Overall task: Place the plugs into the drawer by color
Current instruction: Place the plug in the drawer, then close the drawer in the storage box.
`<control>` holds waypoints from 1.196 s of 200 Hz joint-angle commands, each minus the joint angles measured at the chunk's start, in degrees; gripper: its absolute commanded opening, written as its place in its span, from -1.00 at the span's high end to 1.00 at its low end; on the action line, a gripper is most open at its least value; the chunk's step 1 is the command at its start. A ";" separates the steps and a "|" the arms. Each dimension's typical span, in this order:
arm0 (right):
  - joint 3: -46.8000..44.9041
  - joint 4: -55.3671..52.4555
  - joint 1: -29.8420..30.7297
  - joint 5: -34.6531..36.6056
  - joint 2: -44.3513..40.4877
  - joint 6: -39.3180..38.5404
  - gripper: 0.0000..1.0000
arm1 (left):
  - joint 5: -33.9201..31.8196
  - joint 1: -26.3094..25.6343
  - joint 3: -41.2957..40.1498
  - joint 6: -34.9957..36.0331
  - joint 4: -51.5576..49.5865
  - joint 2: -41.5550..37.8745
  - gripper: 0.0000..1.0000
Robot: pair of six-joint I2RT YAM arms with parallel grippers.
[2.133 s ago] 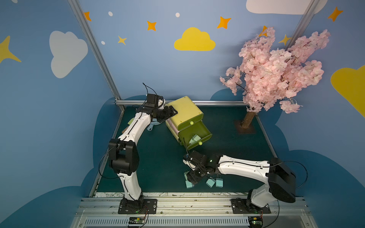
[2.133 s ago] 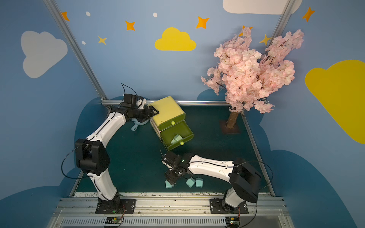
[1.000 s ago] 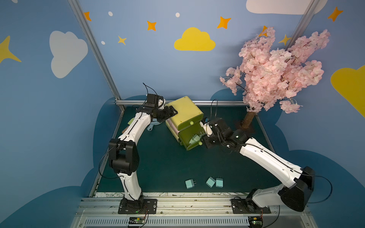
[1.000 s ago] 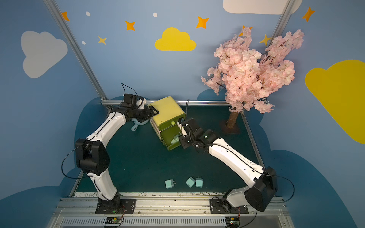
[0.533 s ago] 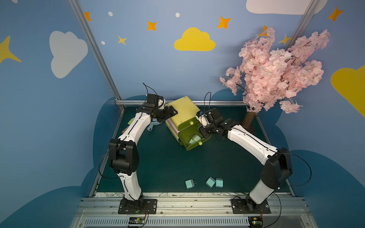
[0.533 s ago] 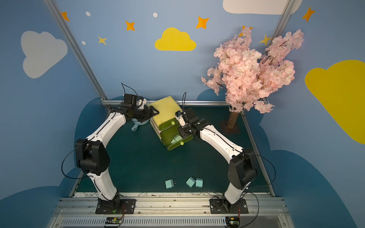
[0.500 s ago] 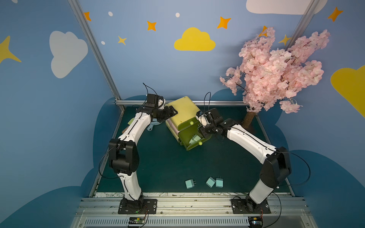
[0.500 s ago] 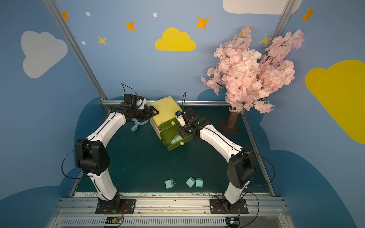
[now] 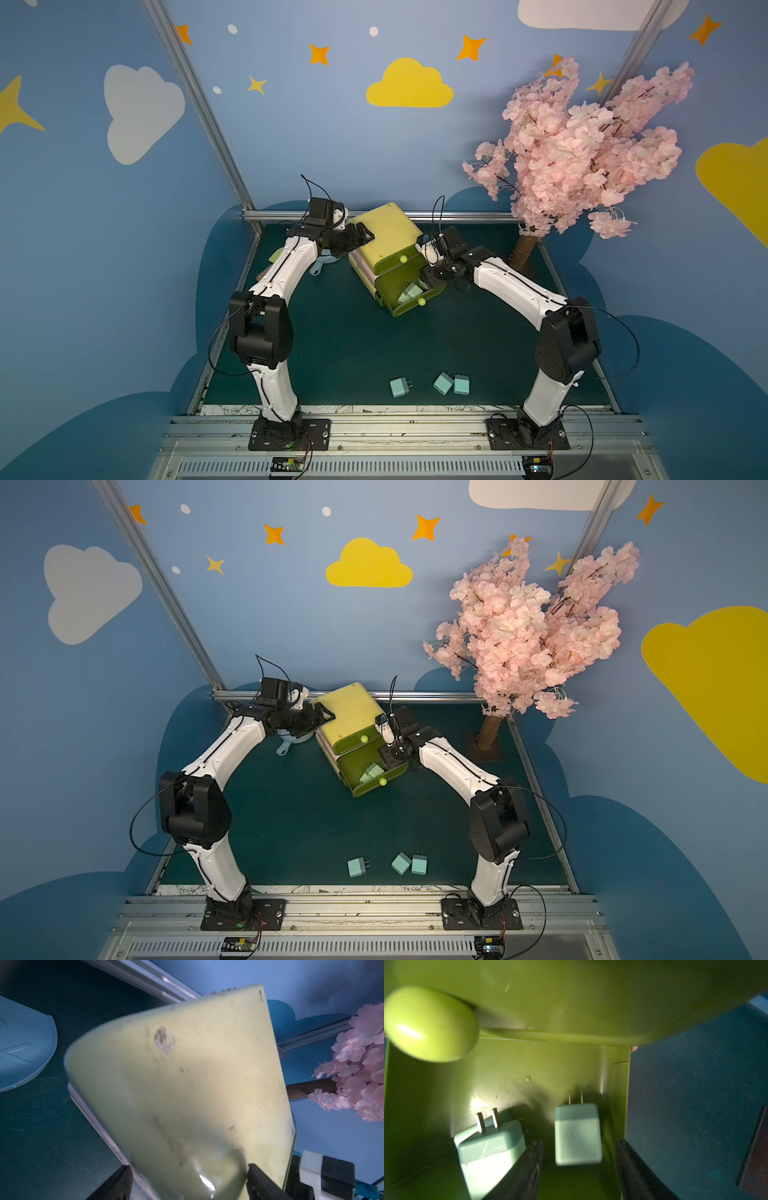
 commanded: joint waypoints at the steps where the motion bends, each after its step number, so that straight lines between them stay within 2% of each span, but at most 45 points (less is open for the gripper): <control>1: 0.53 -0.81 -1.01 -2.07 -4.09 1.62 -0.35 | -1.87 -0.10 -0.60 0.67 -3.89 2.78 -0.73; 16: -1.95 -1.51 -1.86 -4.30 -7.55 2.57 -0.36 | -1.88 -0.10 -0.55 0.66 -3.89 2.78 -0.74; 27: -7.62 1.32 -2.74 -6.75 -11.64 5.25 -0.21 | -1.99 -0.02 -0.59 0.79 -3.97 2.67 -0.74; 53: -29.68 19.64 -3.18 -9.67 -24.00 15.11 0.25 | -2.06 0.16 -0.60 0.88 -4.06 2.60 -0.73; 68: -40.90 33.04 -2.77 -14.08 -28.05 17.02 0.34 | -2.17 0.16 -0.63 0.73 -4.06 2.59 -0.73; 85: -46.88 40.33 0.48 -11.37 -28.83 16.60 0.40 | -2.48 0.16 -0.77 0.73 -4.24 2.60 -0.73; 116: -46.78 43.03 3.59 -9.43 -23.43 15.92 0.43 | -2.73 0.15 -0.93 1.06 -4.56 2.51 -0.73; 163: -40.87 46.18 5.26 -10.14 -15.44 15.34 0.45 | -3.07 0.16 -0.86 1.23 -4.68 2.34 -0.73; 239: -33.90 48.60 5.61 -9.60 -11.64 16.95 0.54 | -2.65 0.07 -0.86 1.31 -4.77 2.38 -0.73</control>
